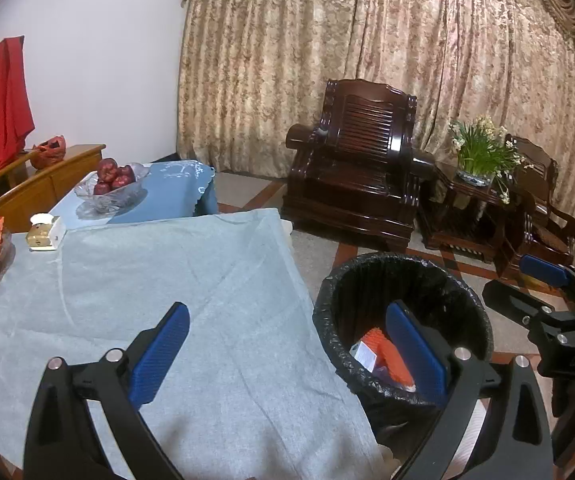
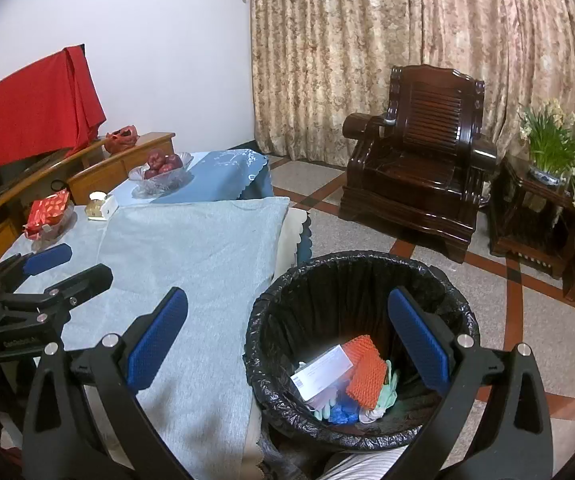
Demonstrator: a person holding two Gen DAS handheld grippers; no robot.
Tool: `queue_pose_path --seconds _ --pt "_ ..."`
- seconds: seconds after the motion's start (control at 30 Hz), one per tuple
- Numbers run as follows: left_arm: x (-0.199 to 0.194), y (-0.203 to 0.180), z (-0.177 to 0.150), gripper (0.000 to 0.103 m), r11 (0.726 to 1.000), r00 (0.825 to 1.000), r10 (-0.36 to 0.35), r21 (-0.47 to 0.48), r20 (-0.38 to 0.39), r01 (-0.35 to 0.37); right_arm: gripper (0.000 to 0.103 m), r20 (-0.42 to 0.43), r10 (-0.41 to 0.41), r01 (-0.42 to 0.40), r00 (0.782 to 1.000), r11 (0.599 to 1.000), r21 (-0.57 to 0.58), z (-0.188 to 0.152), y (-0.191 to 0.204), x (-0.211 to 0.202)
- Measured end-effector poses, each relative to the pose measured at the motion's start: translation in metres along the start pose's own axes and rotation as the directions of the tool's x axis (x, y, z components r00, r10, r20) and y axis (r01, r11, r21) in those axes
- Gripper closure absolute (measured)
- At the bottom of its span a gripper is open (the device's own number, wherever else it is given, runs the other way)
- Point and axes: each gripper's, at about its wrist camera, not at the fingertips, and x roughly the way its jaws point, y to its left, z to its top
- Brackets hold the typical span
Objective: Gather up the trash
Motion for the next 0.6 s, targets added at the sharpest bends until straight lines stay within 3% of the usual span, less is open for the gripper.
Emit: queue_pose_path --seconds 0.6 --pt "-0.0023 0.0029 0.0002 0.006 1.0 1.0 0.003 -0.001 0.003 -0.003 0.005 0.001 -0.001 0.001 1.0 1.0 -0.005 0.002 0.0037 -0.0008"
